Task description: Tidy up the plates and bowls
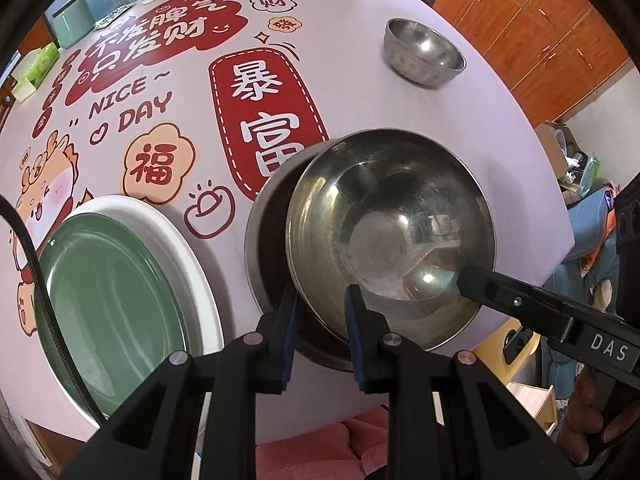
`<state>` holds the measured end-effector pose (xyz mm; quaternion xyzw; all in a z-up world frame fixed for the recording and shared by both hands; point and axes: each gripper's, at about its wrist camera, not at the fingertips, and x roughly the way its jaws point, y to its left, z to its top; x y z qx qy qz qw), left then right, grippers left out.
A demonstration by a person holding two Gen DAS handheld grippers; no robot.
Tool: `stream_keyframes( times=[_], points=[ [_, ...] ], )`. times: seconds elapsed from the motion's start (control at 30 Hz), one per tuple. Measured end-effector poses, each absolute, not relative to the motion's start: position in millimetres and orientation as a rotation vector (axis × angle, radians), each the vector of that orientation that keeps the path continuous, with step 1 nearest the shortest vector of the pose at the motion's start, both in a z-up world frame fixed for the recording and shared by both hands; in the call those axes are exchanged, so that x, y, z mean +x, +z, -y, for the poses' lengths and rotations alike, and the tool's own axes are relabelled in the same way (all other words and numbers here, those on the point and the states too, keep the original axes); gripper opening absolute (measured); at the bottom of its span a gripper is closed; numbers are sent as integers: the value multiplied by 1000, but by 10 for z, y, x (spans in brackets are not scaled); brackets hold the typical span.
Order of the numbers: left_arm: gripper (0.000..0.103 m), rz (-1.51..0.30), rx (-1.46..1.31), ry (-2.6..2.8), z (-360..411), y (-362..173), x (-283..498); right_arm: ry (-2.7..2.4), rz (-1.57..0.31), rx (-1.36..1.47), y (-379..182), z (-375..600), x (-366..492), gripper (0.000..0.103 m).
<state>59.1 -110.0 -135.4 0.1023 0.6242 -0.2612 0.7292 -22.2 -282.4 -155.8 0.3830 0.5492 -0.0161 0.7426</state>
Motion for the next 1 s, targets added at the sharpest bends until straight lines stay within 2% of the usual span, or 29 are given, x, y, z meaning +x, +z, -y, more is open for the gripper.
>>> stream_keyframes(
  times=[0.37, 0.5, 0.6, 0.87, 0.9, 0.97, 1.0],
  points=[
    [28, -1373, 231, -550, 1089, -1351, 572, -32, -1200, 834, -1577, 2805, -231, 22],
    [31, -1363, 235, -538, 1069, -1312, 571, -28, -1183, 834, -1551, 2813, -248, 25],
    [32, -1356, 222, -537, 1042, -1276, 577, -35, -1170, 818, -1511, 2818, -259, 32],
    [36, -1322, 192, -550, 1000, -1162, 635, -58, -1152, 828, -1478, 2839, -271, 33],
    [37, -1318, 192, -559, 1002, -1142, 649, -62, -1146, 827, -1462, 2841, -269, 33],
    [49, -1309, 194, -570, 1008, -1116, 660, -71, -1137, 827, -1448, 2848, -264, 33],
    [50, -1300, 192, -576, 1013, -1098, 666, -79, -1132, 826, -1436, 2851, -261, 33]
  ],
)
